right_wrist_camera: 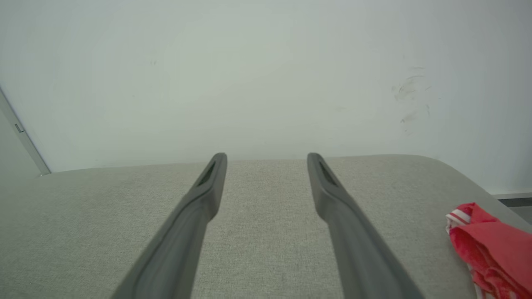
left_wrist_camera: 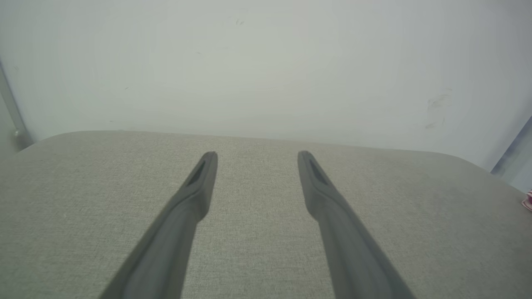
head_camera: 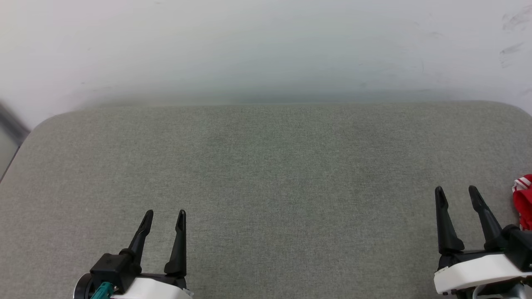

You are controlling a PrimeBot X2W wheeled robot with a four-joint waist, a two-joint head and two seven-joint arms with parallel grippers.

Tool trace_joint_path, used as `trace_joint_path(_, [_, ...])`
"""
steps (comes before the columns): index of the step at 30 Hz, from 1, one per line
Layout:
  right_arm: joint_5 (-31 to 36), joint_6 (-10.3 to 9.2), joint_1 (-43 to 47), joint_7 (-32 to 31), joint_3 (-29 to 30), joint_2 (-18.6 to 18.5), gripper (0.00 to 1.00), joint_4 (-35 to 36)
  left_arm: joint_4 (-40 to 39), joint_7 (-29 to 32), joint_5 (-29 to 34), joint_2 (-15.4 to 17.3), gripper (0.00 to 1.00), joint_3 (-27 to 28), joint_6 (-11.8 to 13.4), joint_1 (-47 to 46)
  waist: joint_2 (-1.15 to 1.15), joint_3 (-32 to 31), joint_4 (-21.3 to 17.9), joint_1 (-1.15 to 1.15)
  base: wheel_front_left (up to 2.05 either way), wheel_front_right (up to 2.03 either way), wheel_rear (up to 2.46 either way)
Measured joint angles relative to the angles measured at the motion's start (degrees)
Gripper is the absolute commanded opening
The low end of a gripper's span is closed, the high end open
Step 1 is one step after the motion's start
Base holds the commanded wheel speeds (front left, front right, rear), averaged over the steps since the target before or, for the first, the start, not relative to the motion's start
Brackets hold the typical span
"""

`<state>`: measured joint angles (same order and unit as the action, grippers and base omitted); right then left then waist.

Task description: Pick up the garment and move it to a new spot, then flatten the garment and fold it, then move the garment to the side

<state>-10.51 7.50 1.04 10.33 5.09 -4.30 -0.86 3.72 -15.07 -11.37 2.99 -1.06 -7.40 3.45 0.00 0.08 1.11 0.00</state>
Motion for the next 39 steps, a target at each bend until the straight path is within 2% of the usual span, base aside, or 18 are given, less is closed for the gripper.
trace_joint_path(2, [0.0,0.00,0.2,0.0,0.1,0.1,1.00,0.0,0.0,0.0,0.0,0.0,1.00,0.0,0.0,0.1,0.00,0.0,-0.1,0.00,0.00,0.00,0.00])
trace_joint_path(3, [0.0,0.00,0.2,0.1,0.0,0.1,0.00,0.1,0.0,0.0,-0.3,0.0,0.00,0.0,0.0,0.1,0.00,0.0,-0.1,0.00,0.00,0.00,0.00])
trace_joint_path(9, [-0.7,0.00,1.4,-0.4,-0.1,0.4,0.00,-2.7,2.4,0.2,-1.1,-0.1,0.00,-0.4,0.0,1.3,0.00,0.0,-0.2,0.01,0.00,0.00,0.00])
trace_joint_path(25, [-17.1,0.00,0.8,-3.8,0.1,0.6,0.00,-5.0,4.2,3.6,-18.5,0.4,0.00,-0.1,0.0,-0.1,0.00,0.0,-0.3,0.01,0.00,0.00,0.00])
trace_joint_path(39, [-29.8,0.00,-0.8,-6.4,0.4,0.7,0.00,-6.5,5.5,6.4,-31.3,0.9,0.00,0.4,0.0,-1.7,0.00,0.0,-0.4,0.01,0.00,0.00,0.00])
